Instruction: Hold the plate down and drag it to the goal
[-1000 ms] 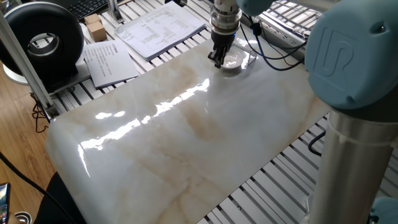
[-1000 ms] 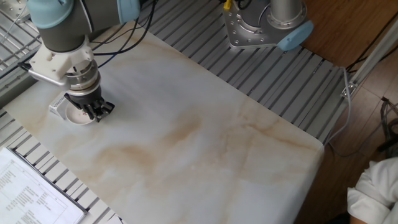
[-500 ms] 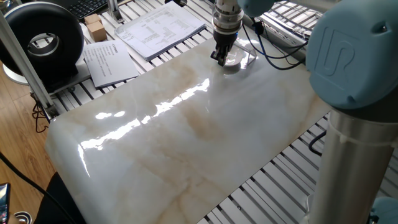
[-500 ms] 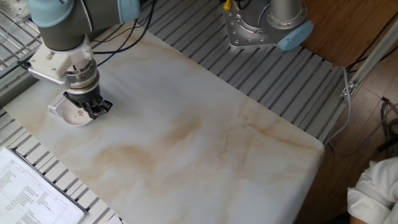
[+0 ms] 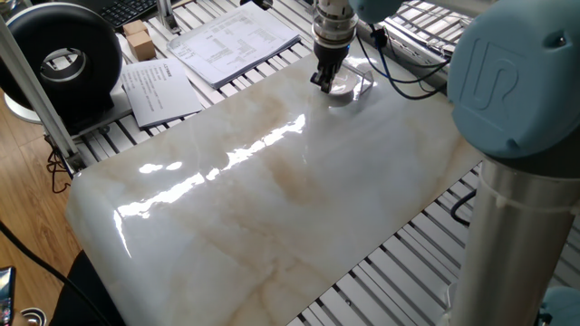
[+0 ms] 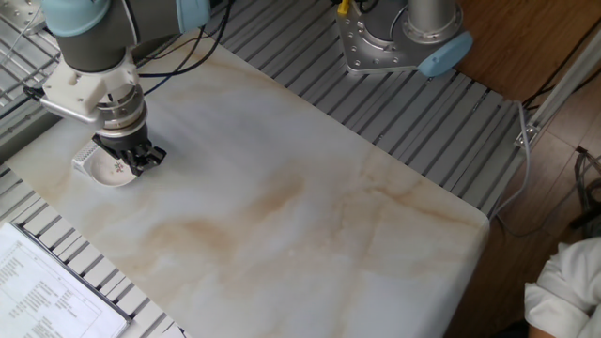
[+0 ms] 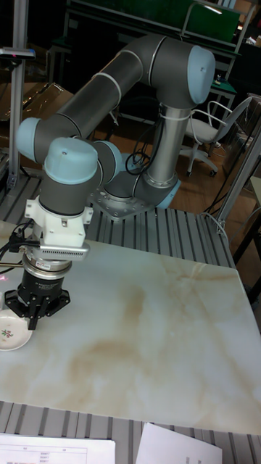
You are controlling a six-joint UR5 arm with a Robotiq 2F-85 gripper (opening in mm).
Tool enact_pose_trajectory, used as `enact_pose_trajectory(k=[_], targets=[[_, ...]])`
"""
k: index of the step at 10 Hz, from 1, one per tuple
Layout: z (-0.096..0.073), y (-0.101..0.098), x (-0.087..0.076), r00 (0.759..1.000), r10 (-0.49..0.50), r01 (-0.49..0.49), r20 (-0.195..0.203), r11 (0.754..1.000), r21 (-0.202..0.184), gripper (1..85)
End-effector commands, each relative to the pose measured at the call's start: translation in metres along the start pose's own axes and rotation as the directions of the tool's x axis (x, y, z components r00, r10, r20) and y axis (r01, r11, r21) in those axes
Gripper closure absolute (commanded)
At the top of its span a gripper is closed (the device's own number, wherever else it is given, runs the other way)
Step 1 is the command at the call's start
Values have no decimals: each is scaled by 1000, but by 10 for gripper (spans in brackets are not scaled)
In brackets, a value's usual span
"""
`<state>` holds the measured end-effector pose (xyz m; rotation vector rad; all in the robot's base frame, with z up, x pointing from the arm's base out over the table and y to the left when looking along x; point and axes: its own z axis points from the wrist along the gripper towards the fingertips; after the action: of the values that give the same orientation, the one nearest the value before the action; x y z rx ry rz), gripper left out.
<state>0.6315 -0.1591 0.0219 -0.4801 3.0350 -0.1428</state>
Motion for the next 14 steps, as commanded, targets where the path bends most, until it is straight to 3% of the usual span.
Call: enact_pose_trajectory(k=[1, 3, 4, 5, 7, 8, 14], targets=[[-3, -10, 2, 1000, -13, 13, 4, 1000, -4, 780], [-10, -2, 2, 1000, -3, 3, -2, 999, -40, 773], [-13, 5, 0, 1000, 17, -18, -17, 999, -27, 767], [-14, 13, -3, 999, 33, -33, -21, 999, -24, 710], [-10, 19, -8, 1000, 22, -22, -11, 999, -23, 510], [-7, 19, -8, 1000, 12, -12, -9, 1000, -26, 467], [6, 0, -5, 1000, -19, 20, 15, 1000, -10, 500]])
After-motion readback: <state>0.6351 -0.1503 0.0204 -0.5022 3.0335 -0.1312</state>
